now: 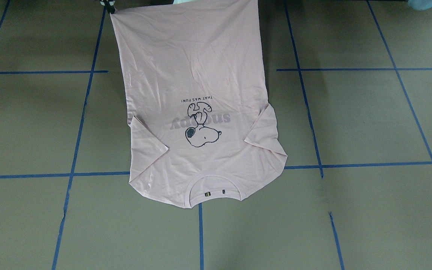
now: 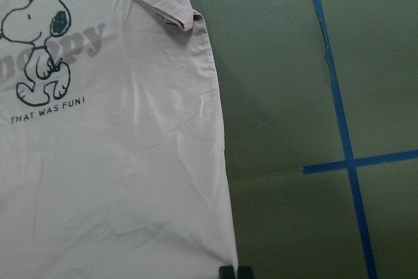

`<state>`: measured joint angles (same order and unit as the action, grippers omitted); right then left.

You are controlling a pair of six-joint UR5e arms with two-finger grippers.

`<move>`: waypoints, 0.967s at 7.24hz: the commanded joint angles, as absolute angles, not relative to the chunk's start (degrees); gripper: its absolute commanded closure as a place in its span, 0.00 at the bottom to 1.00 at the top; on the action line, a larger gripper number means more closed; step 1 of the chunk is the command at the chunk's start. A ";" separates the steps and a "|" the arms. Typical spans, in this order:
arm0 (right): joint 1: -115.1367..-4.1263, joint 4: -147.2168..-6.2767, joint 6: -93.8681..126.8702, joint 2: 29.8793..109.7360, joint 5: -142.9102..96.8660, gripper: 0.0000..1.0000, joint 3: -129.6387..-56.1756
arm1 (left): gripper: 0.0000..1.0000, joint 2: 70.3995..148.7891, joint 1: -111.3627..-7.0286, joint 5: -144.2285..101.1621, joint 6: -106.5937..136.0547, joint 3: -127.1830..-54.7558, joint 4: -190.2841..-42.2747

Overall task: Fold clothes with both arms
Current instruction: 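Lift the hem with both grippers and fold it toward the collar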

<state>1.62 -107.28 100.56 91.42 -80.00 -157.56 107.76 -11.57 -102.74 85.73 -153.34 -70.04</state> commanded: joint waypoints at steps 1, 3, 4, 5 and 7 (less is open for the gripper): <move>-4.79 -111.88 94.19 84.43 -82.61 1.00 -156.13 | 1.00 110.47 -16.31 -103.80 78.55 -150.06 -67.94; -18.03 -113.38 83.47 69.60 -84.10 1.00 -140.36 | 1.00 114.41 -28.86 -103.97 65.97 -138.41 -68.03; -24.98 -112.25 79.84 64.30 -87.77 1.00 -131.40 | 1.00 115.91 -33.70 -103.97 60.78 -132.60 -68.64; -29.31 -108.58 76.59 62.25 -88.15 1.00 -126.61 | 1.00 117.67 -37.14 -103.89 57.86 -128.71 -68.64; -35.65 -97.79 72.27 60.83 -88.85 1.00 -114.85 | 1.00 118.92 -40.94 -103.71 56.17 -120.89 -74.84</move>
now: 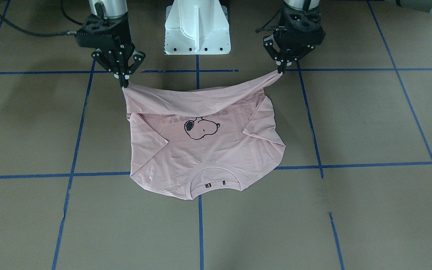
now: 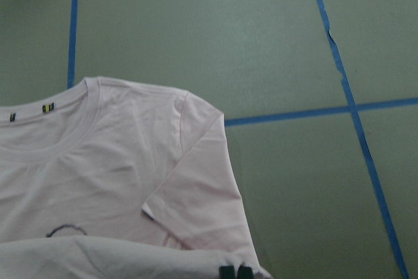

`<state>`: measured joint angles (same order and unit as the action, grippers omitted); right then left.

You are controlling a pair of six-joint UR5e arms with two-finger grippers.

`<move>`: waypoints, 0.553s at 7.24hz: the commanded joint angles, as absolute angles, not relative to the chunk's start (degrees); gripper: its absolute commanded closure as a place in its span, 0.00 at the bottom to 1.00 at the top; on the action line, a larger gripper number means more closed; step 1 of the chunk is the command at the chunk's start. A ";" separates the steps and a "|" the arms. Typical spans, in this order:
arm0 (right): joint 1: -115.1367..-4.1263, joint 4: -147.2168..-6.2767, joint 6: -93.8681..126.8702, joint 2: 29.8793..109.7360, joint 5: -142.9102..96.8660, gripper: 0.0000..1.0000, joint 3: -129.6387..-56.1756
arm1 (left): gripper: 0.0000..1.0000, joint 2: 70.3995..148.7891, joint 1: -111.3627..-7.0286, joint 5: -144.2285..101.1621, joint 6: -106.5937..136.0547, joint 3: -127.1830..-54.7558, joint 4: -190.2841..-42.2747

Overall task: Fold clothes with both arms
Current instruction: 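Lift the hem with both grippers and fold it toward the collar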

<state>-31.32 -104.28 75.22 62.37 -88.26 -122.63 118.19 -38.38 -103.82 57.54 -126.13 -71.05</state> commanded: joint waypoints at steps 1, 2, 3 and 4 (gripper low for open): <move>-37.60 -93.47 70.51 59.69 -89.21 1.00 -109.13 | 1.00 119.00 -42.09 -103.71 55.90 -116.15 -79.67; -38.66 -89.34 68.92 57.76 -89.21 1.00 -102.98 | 1.00 119.00 -42.80 -103.62 55.38 -111.49 -84.07; -39.02 -84.77 68.82 55.13 -89.12 1.00 -96.13 | 1.00 119.09 -42.89 -103.36 55.46 -106.66 -88.90; -38.94 -81.86 68.91 53.72 -89.03 1.00 -91.80 | 1.00 119.18 -42.89 -102.14 55.46 -102.70 -92.43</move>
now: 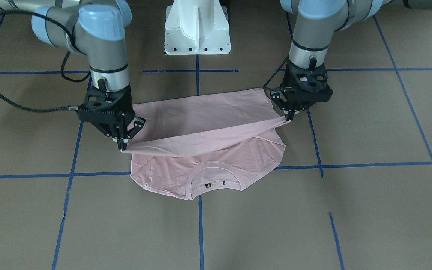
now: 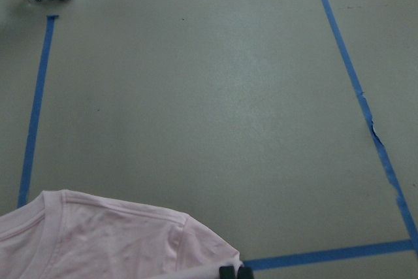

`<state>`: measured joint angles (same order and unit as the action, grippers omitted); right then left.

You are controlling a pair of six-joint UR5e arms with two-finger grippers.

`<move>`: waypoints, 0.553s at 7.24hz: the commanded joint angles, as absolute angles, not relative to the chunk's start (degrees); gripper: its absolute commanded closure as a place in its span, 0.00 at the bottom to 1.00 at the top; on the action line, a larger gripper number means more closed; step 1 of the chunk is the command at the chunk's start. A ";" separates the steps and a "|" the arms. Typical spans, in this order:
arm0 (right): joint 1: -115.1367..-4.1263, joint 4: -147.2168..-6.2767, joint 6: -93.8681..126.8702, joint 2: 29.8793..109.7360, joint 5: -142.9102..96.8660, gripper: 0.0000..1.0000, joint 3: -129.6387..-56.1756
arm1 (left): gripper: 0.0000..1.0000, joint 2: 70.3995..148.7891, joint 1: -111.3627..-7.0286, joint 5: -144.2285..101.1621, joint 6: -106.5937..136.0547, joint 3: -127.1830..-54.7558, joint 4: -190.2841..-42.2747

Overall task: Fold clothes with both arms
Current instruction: 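Lay the hem down at the collar and open both grippers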

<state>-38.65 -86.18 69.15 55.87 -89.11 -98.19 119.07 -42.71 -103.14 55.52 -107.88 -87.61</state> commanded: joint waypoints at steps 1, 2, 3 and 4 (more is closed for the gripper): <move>-38.94 -80.35 68.82 52.66 -89.03 1.00 -88.89 | 1.00 119.61 -42.89 -101.96 55.37 -98.48 -96.20; -38.76 -80.16 68.73 51.78 -88.95 1.00 -86.51 | 1.00 119.88 -42.80 -101.87 55.46 -95.48 -98.85; -38.76 -80.07 68.64 50.98 -88.86 1.00 -84.14 | 1.00 120.40 -42.72 -101.87 55.46 -92.67 -101.40; -38.59 -80.07 68.56 50.98 -88.86 1.00 -83.24 | 1.00 120.58 -42.45 -101.87 55.55 -91.51 -102.12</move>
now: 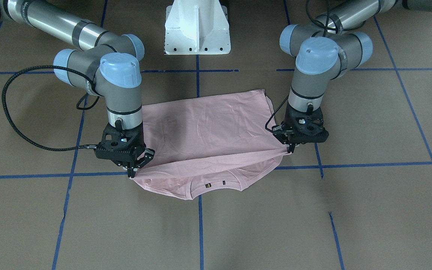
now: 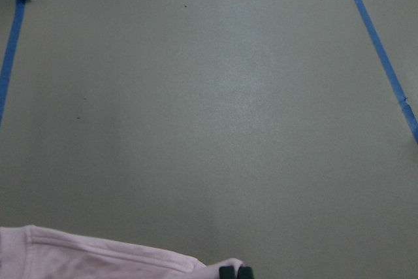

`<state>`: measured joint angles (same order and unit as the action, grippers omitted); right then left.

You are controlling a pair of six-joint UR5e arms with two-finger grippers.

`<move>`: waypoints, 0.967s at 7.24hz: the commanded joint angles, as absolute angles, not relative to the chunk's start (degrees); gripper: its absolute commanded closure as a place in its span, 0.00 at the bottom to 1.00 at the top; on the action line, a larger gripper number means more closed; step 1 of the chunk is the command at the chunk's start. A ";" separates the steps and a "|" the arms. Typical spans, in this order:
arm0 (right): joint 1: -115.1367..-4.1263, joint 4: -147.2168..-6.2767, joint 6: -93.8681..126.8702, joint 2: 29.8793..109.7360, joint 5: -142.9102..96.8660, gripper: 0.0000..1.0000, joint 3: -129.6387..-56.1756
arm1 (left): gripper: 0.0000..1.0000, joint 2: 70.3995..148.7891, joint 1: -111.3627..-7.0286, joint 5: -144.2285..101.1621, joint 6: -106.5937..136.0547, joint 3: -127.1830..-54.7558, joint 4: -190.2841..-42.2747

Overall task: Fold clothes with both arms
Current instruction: 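Lay the hem down at the collar and open both grippers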

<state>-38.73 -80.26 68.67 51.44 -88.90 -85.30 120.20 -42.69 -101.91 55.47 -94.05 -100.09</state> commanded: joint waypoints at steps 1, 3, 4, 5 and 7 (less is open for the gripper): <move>-38.41 -80.07 68.55 51.06 -88.86 1.00 -82.80 | 1.00 120.67 -42.45 -101.87 55.63 -90.89 -102.22; -38.23 -80.07 68.55 51.15 -89.03 1.00 -81.65 | 1.00 120.41 -41.58 -101.87 55.63 -90.79 -102.22; -37.19 -79.89 68.38 51.15 -88.60 0.01 -80.52 | 0.31 120.06 -41.66 -101.87 55.37 -90.97 -102.30; -37.18 -75.80 67.94 51.67 -88.85 0.00 -80.42 | 0.00 119.62 -41.75 -101.78 55.37 -92.10 -104.22; -39.97 -75.14 61.11 53.33 -96.02 0.00 -84.08 | 0.00 113.78 -41.75 -102.39 55.37 -102.16 -103.89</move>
